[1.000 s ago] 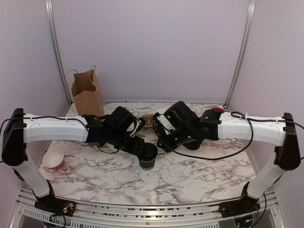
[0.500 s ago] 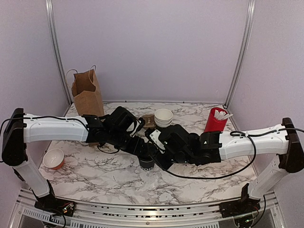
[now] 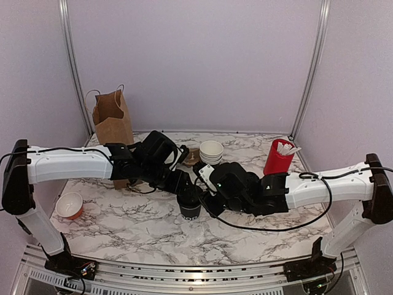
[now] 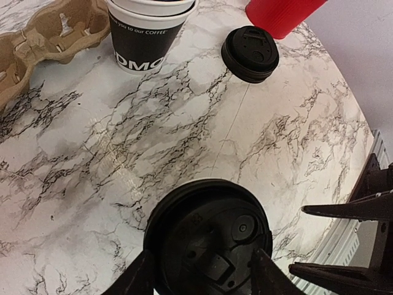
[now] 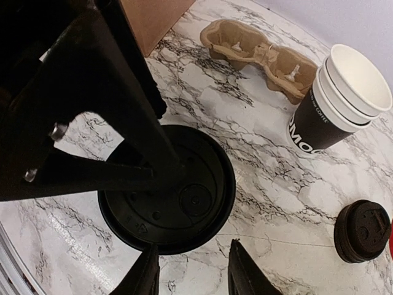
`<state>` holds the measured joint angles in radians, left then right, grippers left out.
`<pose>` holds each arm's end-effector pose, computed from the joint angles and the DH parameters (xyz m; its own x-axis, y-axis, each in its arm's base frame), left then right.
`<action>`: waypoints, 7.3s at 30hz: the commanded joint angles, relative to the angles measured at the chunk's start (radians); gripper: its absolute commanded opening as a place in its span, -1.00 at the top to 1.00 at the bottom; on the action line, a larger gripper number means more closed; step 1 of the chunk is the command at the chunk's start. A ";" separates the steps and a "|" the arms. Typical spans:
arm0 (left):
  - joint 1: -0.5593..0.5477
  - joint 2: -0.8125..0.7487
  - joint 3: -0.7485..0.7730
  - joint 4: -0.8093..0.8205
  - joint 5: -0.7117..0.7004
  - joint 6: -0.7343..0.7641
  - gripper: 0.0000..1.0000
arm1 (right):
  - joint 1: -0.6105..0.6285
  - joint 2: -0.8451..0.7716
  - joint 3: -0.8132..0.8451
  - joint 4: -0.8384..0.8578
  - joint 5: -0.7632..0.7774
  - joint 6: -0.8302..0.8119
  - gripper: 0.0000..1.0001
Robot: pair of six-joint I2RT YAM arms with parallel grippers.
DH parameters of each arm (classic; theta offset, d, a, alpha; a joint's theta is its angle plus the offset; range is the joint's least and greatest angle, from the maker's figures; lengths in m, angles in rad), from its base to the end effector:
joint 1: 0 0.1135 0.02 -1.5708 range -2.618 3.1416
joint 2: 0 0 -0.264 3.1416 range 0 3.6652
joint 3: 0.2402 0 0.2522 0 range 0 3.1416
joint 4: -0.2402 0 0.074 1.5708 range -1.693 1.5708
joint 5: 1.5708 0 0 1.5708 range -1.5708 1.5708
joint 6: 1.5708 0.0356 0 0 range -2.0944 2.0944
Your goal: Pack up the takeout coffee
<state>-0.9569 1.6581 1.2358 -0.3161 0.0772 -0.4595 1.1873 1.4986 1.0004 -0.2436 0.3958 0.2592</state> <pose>0.2121 -0.3057 0.2571 -0.7235 0.2591 -0.6398 0.5879 0.7170 -0.3745 0.1338 0.2949 0.2403 -0.4364 -0.4496 -0.7794 -0.6595 0.7491 -0.0628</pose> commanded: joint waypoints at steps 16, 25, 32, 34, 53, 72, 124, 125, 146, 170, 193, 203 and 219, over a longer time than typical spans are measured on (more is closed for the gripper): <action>0.058 0.032 -0.011 -0.007 0.060 0.064 -0.07 | 0.029 0.072 0.125 -0.036 0.037 -0.086 0.21; 0.060 0.056 -0.038 0.006 0.067 0.060 -0.07 | 0.047 0.110 0.156 -0.034 0.109 -0.140 0.22; 0.059 0.049 -0.049 0.009 0.071 0.049 -0.06 | 0.079 0.063 0.166 0.022 0.105 -0.177 0.45; 0.060 0.045 -0.051 0.010 0.072 0.049 -0.06 | 0.088 0.052 0.158 0.050 0.084 -0.189 0.50; 0.059 0.043 -0.050 0.014 0.080 0.045 -0.06 | 0.045 0.163 0.021 0.111 -0.040 -0.023 0.71; 0.059 0.045 -0.046 0.022 0.091 0.043 -0.05 | -0.006 0.087 -0.008 0.284 -0.166 -0.053 0.66; 0.035 -0.134 -0.193 0.026 0.173 0.009 0.04 | -0.340 0.313 0.432 -0.150 -0.549 -0.032 -0.01; 0.033 -0.126 -0.193 0.031 0.179 0.011 0.05 | -0.340 0.314 0.428 -0.147 -0.541 -0.020 -0.01; 0.069 -0.057 -0.130 0.022 0.097 0.000 0.09 | -0.320 0.174 0.318 -0.206 -0.444 0.084 0.17; 0.106 0.049 0.044 -0.072 -0.038 0.029 -0.12 | -0.257 0.166 0.392 -0.269 -0.274 0.063 0.30; 0.099 0.069 0.035 -0.074 -0.032 0.030 -0.13 | -0.215 0.302 0.195 -0.201 -0.332 0.160 0.54; 0.099 0.048 0.020 -0.072 -0.042 0.028 -0.13 | -0.216 0.195 0.354 -0.225 -0.244 0.090 0.52; 0.099 0.048 0.014 -0.059 -0.022 0.019 -0.13 | -0.195 0.256 0.264 -0.164 -0.446 0.103 0.51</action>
<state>-0.8539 1.7142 1.2613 -0.3603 0.0444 -0.4419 0.9855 1.6672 1.3472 -0.3584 0.0711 0.3183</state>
